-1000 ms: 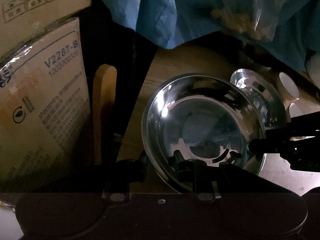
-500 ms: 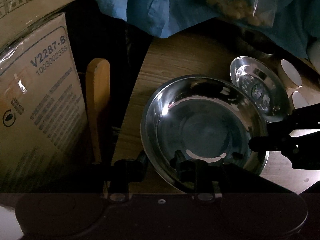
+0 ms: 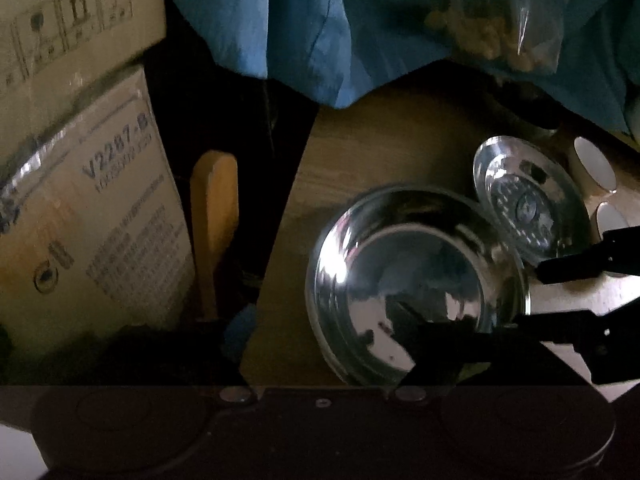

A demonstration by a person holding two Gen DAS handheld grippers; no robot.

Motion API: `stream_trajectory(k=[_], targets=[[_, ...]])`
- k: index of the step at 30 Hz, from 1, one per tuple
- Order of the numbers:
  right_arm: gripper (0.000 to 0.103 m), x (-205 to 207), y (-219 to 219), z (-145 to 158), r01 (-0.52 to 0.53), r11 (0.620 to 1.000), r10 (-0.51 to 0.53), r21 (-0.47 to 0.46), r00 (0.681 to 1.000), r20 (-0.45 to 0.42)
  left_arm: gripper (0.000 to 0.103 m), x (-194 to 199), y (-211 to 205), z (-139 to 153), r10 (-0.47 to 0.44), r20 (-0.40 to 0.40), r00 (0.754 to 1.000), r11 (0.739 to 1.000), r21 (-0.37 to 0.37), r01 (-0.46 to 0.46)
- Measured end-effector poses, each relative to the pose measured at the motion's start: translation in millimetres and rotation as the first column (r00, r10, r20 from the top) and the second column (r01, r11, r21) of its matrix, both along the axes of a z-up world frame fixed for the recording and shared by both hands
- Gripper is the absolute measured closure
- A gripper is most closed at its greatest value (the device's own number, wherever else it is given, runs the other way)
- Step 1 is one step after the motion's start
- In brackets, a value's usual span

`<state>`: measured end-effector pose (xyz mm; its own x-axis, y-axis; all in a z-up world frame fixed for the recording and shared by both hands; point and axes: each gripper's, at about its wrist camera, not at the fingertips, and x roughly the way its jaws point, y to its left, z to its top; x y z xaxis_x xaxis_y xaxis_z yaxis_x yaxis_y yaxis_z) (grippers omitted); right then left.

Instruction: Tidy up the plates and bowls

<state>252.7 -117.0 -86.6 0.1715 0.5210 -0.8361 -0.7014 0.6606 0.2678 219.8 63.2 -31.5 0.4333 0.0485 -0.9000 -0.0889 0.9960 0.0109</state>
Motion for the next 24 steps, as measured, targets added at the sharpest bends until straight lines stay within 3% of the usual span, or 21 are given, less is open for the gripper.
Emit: stream_trajectory(k=[4, 10, 12, 17, 24], targets=[[0.023, 3.2, -10.7, 3.7, 0.049, 0.999, -0.049, 0.018, 0.999, 0.017, 0.013, 8.2, -5.8, 7.4, -0.017, 0.039, 0.999, 1.0, 0.008, 0.017], [0.002, 10.9, -44.1, 14.9, 0.192, 0.978, -0.196, 0.083, 0.98, 0.044, 0.001, 29.3, -16.7, 17.9, -0.073, 0.135, 0.988, 0.996, -0.043, 0.079], [0.0, 11.2, -57.5, 17.5, 0.245, 0.964, -0.25, 0.105, 0.967, 0.043, 0.001, 39.6, -21.7, 18.9, -0.106, 0.159, 0.982, 0.991, -0.06, 0.117], [0.0, 8.2, -88.6, 16.5, 0.374, 0.915, -0.38, 0.149, 0.925, 0.008, 0.001, 76.6, -37.8, 10.2, -0.245, 0.173, 0.954, 0.95, -0.154, 0.271], [0.0, -10.5, -114.6, 3.2, 0.519, 0.836, -0.517, 0.178, 0.854, -0.063, 0.001, 122.6, -64.5, -8.8, -0.415, 0.203, 0.887, 0.886, -0.13, 0.445]])
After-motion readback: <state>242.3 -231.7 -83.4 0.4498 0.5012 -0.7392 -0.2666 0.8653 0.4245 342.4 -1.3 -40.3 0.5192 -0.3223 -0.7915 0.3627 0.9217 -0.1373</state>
